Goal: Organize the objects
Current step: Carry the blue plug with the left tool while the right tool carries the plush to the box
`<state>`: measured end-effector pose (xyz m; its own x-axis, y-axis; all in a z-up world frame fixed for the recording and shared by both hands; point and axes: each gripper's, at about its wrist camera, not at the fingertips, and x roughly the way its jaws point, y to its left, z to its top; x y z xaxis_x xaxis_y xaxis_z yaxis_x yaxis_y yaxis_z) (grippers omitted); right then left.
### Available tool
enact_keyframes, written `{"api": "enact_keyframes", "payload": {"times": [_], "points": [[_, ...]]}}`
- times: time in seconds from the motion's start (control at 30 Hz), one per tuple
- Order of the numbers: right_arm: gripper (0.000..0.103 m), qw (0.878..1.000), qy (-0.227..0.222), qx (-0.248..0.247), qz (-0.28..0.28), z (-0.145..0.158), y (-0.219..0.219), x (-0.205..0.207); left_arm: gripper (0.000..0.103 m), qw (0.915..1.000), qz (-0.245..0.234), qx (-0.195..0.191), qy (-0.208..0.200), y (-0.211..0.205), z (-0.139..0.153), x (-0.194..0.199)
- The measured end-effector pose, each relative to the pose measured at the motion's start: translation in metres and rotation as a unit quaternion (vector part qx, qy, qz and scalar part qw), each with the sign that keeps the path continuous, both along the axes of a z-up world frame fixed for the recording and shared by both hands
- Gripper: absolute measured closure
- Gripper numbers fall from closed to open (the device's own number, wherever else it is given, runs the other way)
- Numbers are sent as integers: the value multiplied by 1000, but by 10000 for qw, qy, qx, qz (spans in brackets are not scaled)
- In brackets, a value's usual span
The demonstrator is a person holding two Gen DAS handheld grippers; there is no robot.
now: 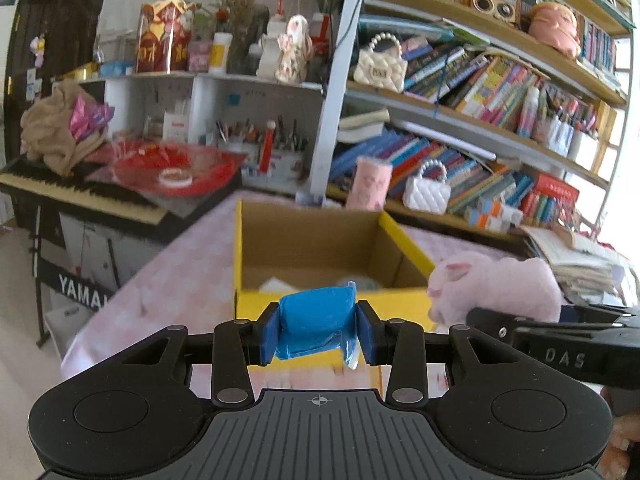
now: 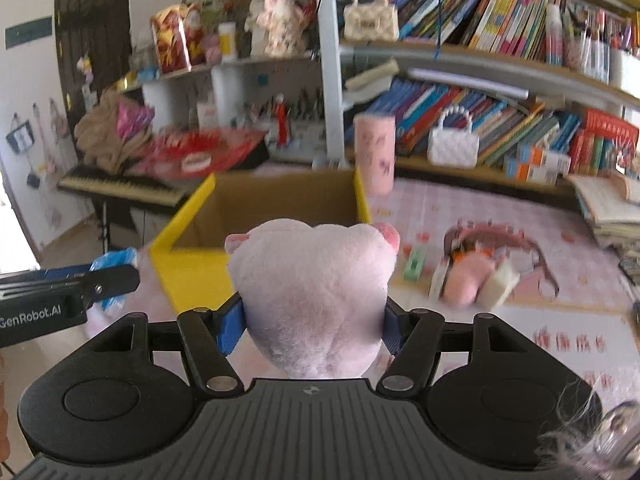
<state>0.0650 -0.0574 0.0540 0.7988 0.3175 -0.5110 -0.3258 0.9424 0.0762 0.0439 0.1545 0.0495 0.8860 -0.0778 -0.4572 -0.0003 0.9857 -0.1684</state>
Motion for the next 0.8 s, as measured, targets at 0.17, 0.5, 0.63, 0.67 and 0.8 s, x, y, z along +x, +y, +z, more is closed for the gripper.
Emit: {"api": "enact_keyframes", "payload": {"times": [0.17,0.5,0.63,0.67,0.8], "points": [[40,9998,-187,97,-36,15,2,42,65,9999,86,61,-98,-1,8,32],[39,9993,-178,32,322,16,12,125,65,9993,231,174,247,-18,-9,105],[39,9981,-53,-80,610,6,21,157,65,9979,307,268,504,-24,-22,128],[39,9974,-16,-120,713,2,24,166,65,9972,334,313,585,-25,-26,133],[39,9923,207,-394,1154,-16,46,197,65,9945,421,441,847,-28,-41,152]]}}
